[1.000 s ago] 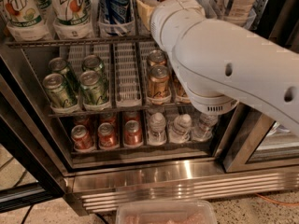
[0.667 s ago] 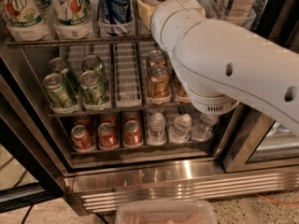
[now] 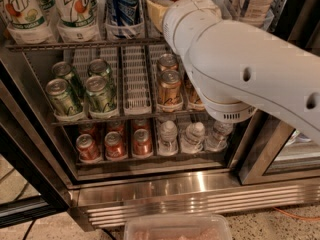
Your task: Pick pepsi can from top shelf of fridge
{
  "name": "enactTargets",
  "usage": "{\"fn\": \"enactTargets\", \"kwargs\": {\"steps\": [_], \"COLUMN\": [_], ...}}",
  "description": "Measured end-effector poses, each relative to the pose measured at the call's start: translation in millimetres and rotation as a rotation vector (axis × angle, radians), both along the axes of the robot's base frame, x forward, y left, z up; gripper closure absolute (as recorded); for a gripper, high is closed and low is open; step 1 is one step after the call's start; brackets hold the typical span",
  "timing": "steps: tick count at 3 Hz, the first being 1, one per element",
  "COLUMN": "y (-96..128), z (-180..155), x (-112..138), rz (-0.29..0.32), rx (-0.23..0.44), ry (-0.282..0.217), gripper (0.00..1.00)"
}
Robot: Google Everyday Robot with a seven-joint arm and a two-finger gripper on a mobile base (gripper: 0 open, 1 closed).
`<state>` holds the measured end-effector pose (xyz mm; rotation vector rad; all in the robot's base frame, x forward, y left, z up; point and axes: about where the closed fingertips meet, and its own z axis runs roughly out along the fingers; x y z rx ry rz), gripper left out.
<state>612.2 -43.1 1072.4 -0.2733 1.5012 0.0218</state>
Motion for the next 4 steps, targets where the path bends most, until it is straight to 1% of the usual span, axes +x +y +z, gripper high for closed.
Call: {"fn": "enactTargets", "kwargs": {"steps": [1, 2, 3, 4], "y": [0.4, 0.0, 0.2, -2.0], "z": [1.0, 1.1, 1.8, -1.4], "x": [-2.8, -6.0, -6.1, -6.4], "rz": [0.012, 0.032, 0.037, 0.041], "rx": [-0.002, -0.004, -0.005, -0.001], "ry": [0.010, 0.030, 0.036, 0.057], "gripper": [1.00, 1.00, 1.00, 1.00]}}
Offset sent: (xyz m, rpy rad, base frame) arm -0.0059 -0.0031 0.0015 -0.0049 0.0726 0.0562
